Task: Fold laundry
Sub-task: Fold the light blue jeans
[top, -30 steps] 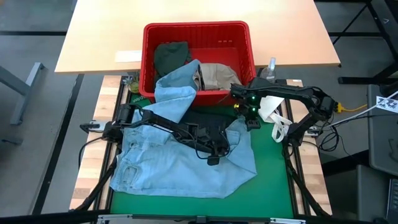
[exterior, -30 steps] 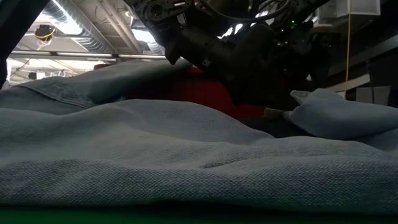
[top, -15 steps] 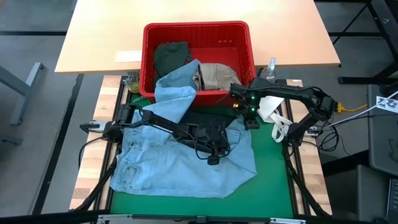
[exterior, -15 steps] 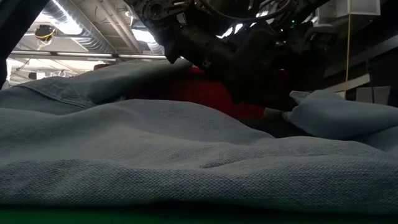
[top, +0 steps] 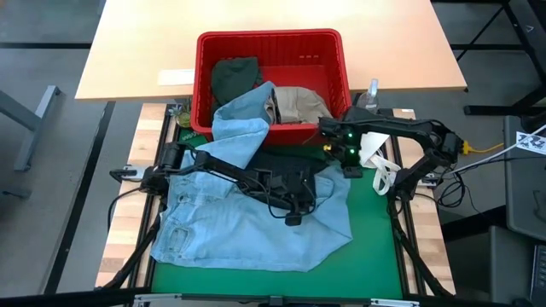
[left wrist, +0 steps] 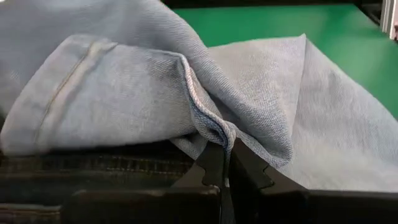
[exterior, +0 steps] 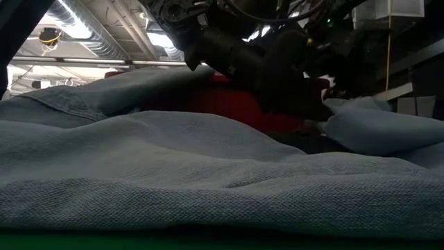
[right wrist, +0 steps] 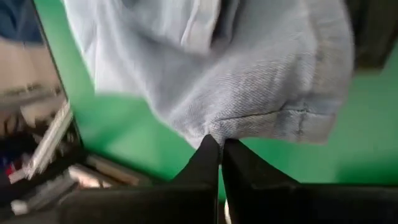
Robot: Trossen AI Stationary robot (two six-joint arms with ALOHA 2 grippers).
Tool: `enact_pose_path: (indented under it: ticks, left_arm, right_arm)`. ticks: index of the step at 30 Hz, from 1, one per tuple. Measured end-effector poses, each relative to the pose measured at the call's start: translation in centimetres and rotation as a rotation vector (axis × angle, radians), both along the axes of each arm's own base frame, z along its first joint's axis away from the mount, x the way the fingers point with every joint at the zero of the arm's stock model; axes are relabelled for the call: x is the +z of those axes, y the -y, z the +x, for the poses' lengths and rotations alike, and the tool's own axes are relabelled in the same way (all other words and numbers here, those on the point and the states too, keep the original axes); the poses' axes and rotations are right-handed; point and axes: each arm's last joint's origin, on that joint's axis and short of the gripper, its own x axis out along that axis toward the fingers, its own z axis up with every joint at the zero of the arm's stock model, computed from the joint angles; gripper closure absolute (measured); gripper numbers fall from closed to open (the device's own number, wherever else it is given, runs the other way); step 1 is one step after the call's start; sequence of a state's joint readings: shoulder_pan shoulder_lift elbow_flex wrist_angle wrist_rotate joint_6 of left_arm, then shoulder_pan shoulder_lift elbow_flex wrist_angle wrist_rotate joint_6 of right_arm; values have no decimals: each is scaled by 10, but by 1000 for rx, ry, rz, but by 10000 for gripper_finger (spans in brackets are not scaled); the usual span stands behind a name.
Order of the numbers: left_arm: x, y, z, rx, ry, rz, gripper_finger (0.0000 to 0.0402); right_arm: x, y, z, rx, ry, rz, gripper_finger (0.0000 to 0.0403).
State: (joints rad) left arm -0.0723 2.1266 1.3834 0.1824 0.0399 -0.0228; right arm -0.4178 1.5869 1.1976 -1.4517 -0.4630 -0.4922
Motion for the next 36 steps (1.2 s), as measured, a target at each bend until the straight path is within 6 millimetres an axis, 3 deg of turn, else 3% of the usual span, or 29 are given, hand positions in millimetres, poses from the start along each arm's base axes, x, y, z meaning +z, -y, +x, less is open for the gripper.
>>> enact_pose_path:
  ticks: [5,13,19,27,36]
  left_arm:
    - [19,-3,0,17,72,-26,398]
    - [64,-34,-3,95,247,6,398]
    - [74,-54,-1,62,282,-20,398]
    - [85,-57,2,21,408,73,398]
    - [86,-55,2,-57,427,164,398]
  right_arm:
    - [20,-24,-16,75,-46,0,399]
    - [57,-66,-39,-64,-6,-9,400]
    - [78,-98,-65,-177,-24,-24,400]
    - [100,-136,-94,-320,14,26,401]
    - [126,-175,-93,-342,270,247,401]
